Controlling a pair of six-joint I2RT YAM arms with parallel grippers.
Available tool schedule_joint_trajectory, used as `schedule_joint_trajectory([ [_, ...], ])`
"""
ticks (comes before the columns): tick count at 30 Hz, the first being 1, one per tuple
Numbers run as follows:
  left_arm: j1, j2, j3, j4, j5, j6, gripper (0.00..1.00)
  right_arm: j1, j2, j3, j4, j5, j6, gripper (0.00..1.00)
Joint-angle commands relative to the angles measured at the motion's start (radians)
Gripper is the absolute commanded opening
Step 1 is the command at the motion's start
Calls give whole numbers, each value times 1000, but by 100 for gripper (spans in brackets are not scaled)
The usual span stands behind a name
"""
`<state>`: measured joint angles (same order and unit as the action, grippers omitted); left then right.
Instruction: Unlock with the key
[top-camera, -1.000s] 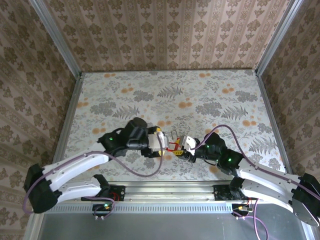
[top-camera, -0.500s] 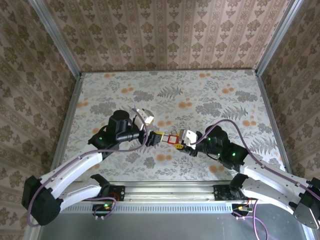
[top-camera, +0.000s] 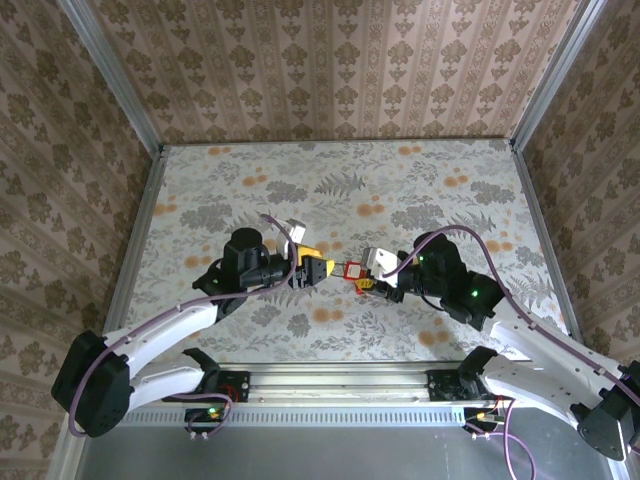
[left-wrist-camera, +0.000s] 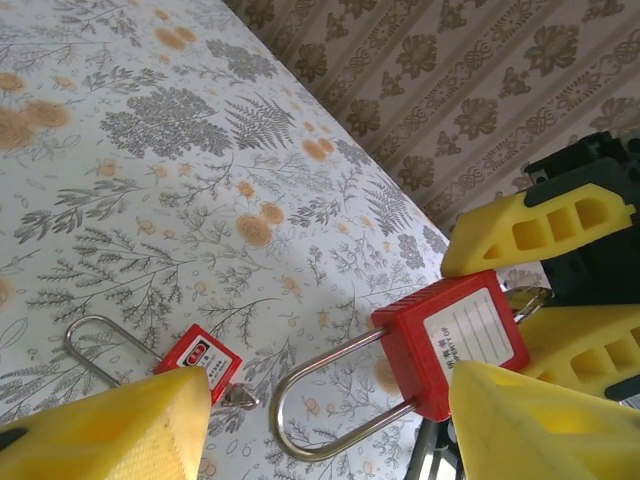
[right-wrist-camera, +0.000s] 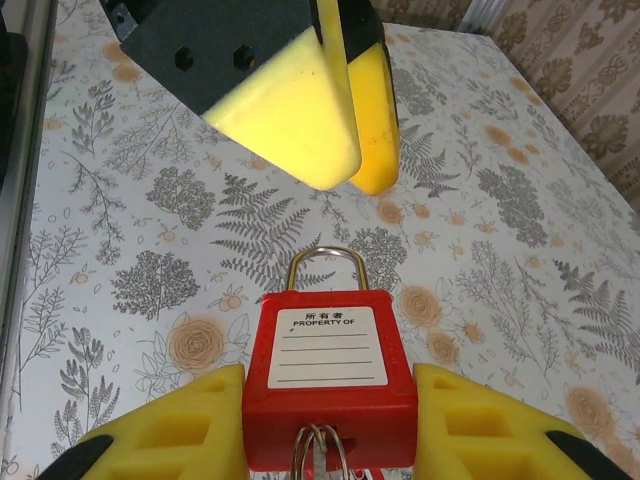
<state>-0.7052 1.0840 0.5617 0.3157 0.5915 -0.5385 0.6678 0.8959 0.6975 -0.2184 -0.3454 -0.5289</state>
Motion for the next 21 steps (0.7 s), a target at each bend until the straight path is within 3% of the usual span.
schedule_joint_trajectory([
  [1, 4, 5, -11, 26, 41, -39, 61, -7, 5, 45, -25, -45, -24, 13],
  [9, -5, 67, -2, 0, 37, -38, 47, -9, 8, 56, -31, -59, -24, 12],
  [21, -17, 84, -19, -55, 18, -14, 45, -11, 15, 65, -50, -55, -34, 12],
])
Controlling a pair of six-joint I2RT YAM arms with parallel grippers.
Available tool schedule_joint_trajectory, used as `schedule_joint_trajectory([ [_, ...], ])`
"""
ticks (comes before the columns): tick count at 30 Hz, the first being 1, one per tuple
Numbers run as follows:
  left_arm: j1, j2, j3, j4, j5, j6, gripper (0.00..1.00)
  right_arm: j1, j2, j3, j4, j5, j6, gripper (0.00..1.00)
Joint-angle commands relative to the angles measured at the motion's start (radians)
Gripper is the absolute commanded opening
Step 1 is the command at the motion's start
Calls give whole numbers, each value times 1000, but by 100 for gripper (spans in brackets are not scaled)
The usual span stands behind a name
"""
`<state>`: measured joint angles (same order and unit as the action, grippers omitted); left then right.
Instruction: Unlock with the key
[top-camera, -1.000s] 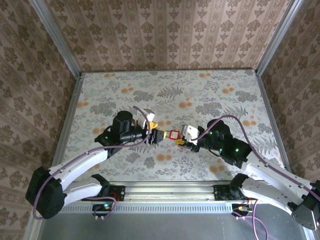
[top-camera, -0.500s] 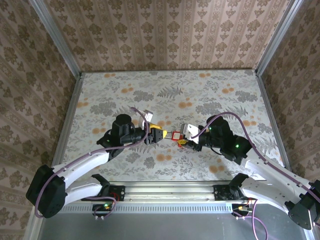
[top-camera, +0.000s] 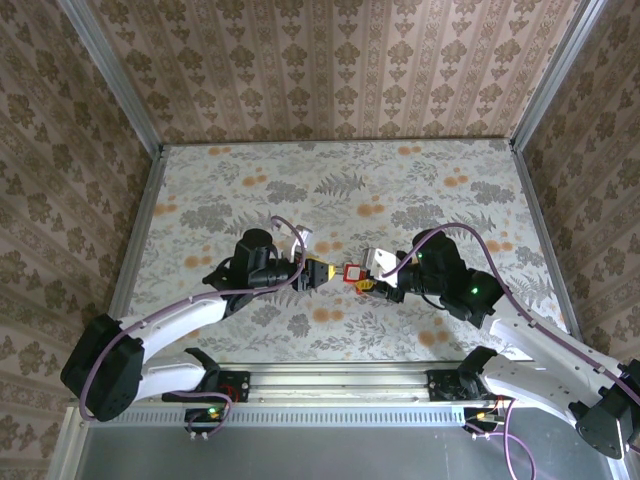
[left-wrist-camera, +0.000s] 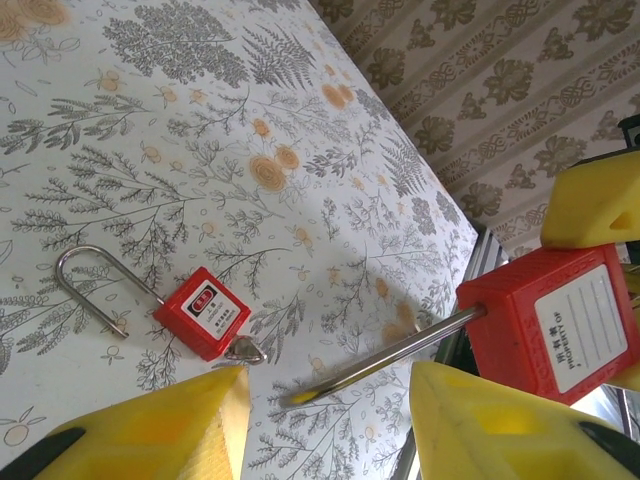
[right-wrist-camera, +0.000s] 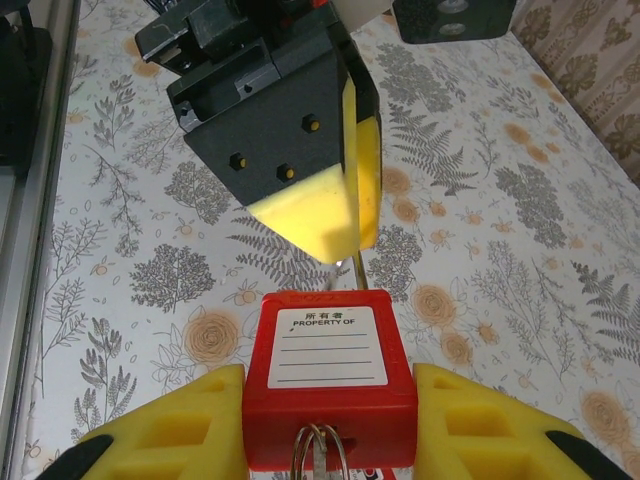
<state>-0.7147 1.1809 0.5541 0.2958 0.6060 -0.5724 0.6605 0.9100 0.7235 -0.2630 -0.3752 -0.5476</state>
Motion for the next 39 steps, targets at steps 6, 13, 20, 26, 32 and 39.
schedule_joint_trajectory([
  [6, -7, -9, -13, -63, -39, 34, 45, -6, 3, 39, 0, -38, -8, 12],
  [13, 0, -84, -10, -142, -135, 37, 50, -5, 12, 1, 42, 9, 76, 11],
  [20, 12, -184, 4, -273, -211, 62, 56, 26, -17, -109, 203, 119, 243, 10],
  [26, 15, -217, 14, -315, -208, 68, 58, 37, -2, -139, 226, 299, 345, 9],
  [32, 13, -208, 4, -296, -212, 72, 58, 32, -20, -180, 281, 360, 507, 9],
  [39, -8, -181, 16, -273, -206, 81, 59, 30, -63, -211, 276, 386, 561, 9],
])
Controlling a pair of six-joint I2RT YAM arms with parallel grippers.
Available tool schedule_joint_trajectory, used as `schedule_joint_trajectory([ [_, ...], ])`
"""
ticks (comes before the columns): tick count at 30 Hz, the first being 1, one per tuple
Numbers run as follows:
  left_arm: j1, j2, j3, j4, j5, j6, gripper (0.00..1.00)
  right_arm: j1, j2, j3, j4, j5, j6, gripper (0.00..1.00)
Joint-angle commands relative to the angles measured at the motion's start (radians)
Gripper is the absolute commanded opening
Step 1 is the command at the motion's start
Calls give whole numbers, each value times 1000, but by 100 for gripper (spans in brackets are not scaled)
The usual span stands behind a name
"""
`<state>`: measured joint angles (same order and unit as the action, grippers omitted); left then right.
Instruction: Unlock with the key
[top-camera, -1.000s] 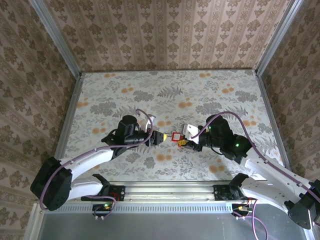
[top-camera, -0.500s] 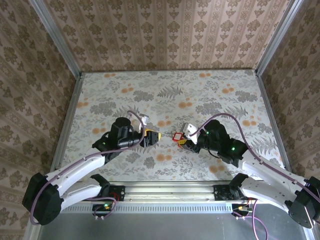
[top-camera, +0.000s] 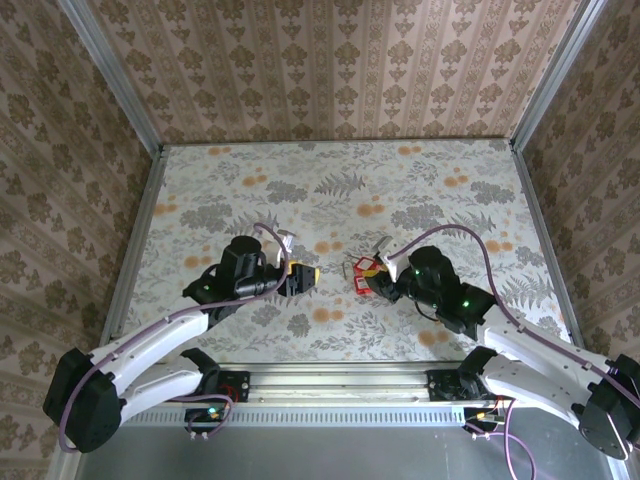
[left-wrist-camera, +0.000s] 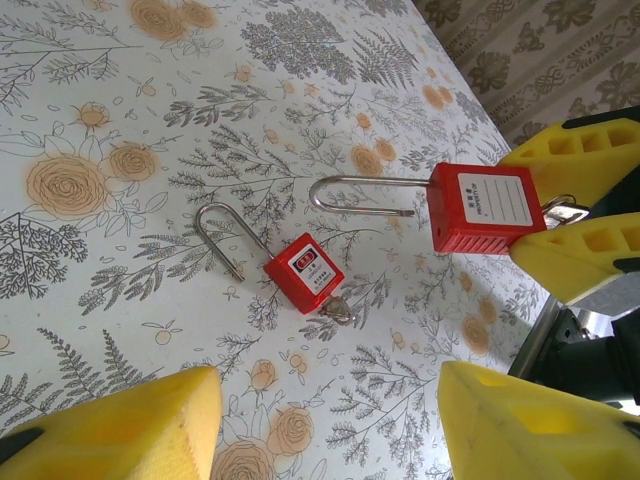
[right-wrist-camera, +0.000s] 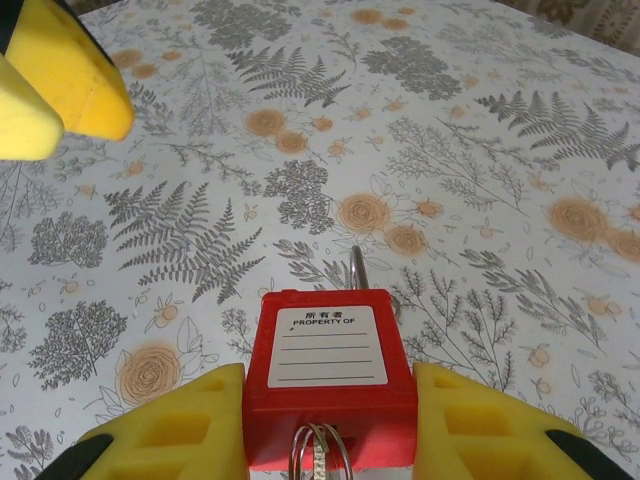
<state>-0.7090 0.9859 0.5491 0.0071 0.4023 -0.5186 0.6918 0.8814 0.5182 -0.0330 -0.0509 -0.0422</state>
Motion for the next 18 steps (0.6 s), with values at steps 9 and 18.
schedule_joint_trajectory([
  [9, -61, 75, 51, 45, -15, 37, 60, -36, -51, -52, 60, 142, 144, 8],
  [18, -122, 157, 80, 125, -4, -4, 59, -51, -68, -74, 77, 137, 177, 8],
])
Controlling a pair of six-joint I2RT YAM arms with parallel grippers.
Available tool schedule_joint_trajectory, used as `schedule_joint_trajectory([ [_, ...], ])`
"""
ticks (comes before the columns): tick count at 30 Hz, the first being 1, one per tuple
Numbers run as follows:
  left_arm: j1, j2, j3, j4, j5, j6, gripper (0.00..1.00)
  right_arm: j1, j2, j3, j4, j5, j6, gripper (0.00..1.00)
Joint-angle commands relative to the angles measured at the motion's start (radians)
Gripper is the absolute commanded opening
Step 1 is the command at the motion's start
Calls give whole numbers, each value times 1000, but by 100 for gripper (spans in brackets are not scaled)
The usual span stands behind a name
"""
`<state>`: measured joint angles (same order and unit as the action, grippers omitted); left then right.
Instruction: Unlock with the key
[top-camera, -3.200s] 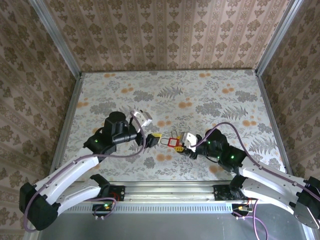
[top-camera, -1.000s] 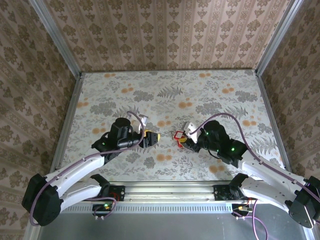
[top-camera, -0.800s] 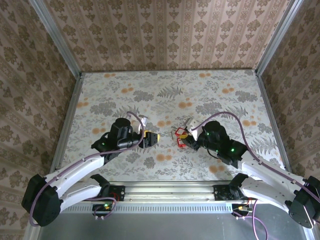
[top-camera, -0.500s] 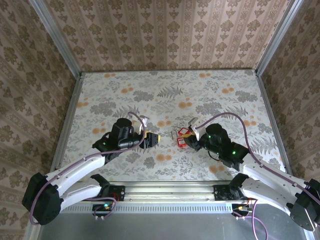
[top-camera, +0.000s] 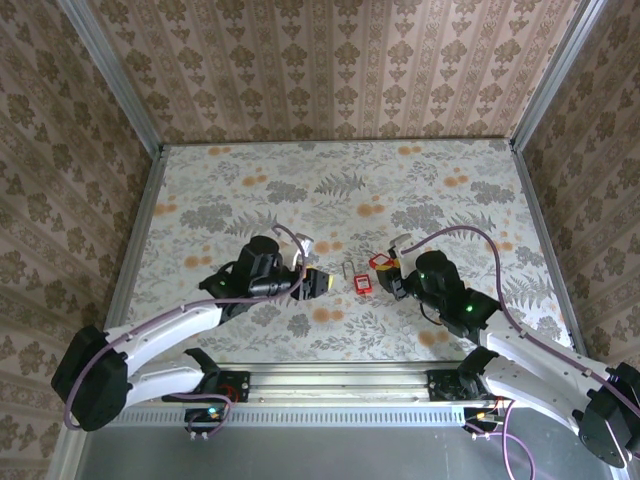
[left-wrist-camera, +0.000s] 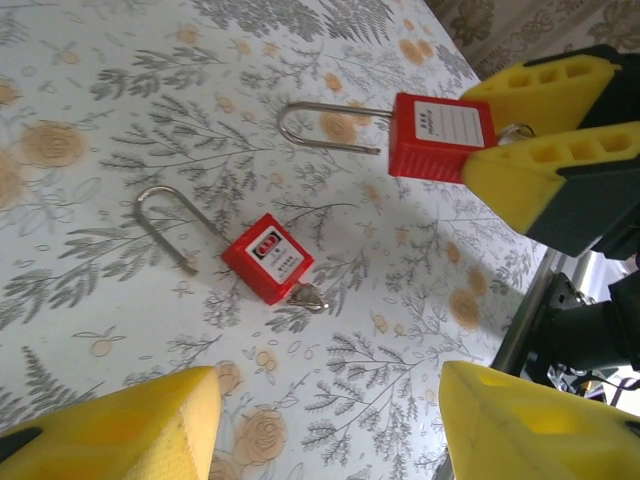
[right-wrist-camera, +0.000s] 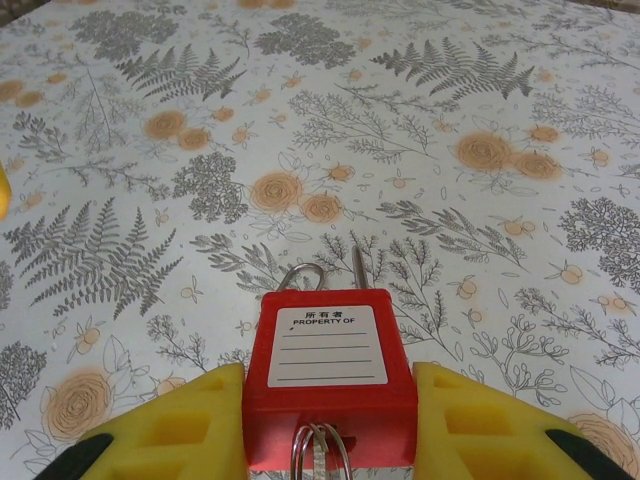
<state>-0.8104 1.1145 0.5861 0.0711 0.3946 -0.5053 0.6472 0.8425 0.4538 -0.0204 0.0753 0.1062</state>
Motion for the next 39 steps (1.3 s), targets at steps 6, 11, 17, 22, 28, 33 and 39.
schedule_joint_trajectory([
  [6, -44, 111, 85, 124, 26, -57, 58, -23, -28, -20, 31, 82, 27, 7],
  [11, -62, 162, 132, 152, 44, -84, 58, -24, -83, -76, 128, 4, 45, 8],
  [17, -81, 218, 176, 222, 90, -219, 56, -23, -142, -118, 189, -59, 27, 7],
  [22, -123, 258, 194, 261, 76, -363, 55, -21, -157, -140, 241, -96, 15, 7],
  [28, -143, 302, 133, 454, 42, -577, 52, -10, -138, -148, 290, -123, 4, 7],
  [33, -145, 314, 121, 452, -13, -630, 51, 2, -136, -151, 297, -127, -1, 7],
  [39, -153, 360, 102, 502, -30, -713, 51, 5, -147, -159, 295, -128, -2, 7],
])
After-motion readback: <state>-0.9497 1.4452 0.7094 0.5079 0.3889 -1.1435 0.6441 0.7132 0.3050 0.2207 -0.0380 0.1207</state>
